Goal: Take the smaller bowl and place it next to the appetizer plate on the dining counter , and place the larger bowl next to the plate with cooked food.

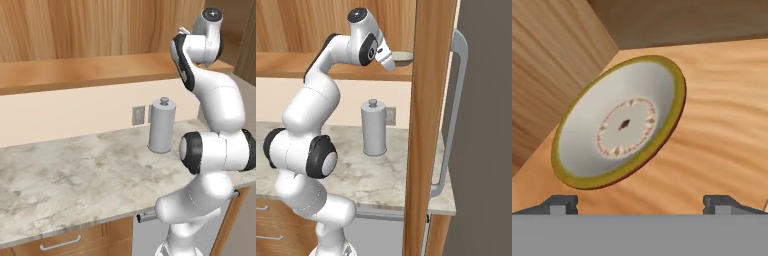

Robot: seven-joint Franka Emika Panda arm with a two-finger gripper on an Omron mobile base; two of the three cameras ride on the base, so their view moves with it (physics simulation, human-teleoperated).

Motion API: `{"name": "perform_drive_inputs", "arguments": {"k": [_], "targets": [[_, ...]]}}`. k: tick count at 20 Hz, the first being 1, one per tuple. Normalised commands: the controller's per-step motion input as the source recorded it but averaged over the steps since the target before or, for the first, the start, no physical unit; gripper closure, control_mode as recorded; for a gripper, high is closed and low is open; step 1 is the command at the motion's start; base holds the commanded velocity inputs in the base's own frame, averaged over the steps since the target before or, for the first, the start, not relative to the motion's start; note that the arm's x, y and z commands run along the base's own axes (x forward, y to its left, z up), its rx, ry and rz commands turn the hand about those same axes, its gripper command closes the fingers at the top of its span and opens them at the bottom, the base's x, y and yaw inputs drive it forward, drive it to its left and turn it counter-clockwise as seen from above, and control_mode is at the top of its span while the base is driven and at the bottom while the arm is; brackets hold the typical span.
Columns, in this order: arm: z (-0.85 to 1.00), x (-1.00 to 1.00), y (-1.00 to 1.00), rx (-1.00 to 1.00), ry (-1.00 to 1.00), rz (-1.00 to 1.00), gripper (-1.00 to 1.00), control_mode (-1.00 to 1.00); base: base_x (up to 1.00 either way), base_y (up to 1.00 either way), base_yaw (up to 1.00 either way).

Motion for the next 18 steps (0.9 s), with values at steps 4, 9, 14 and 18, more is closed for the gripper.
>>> {"name": "perform_drive_inputs", "arguments": {"k": [4, 9, 14, 18], "targets": [[-0.19, 0.72, -0.17, -0.01, 0.00, 0.00, -1.00, -1.00, 0.00, 0.00, 0.00], [-0.12, 0.68, -0.22, 0.00, 0.01, 0.00, -1.00, -1.00, 0.00, 0.00, 0.00], [-0.07, 0.43, -0.06, 0.00, 0.01, 0.00, 1.00, -1.00, 0.00, 0.00, 0.00], [-0.28, -0.03, 0.00, 0.00, 0.00, -0.06, 1.00, -1.00, 0.00, 0.00, 0.00]]}}
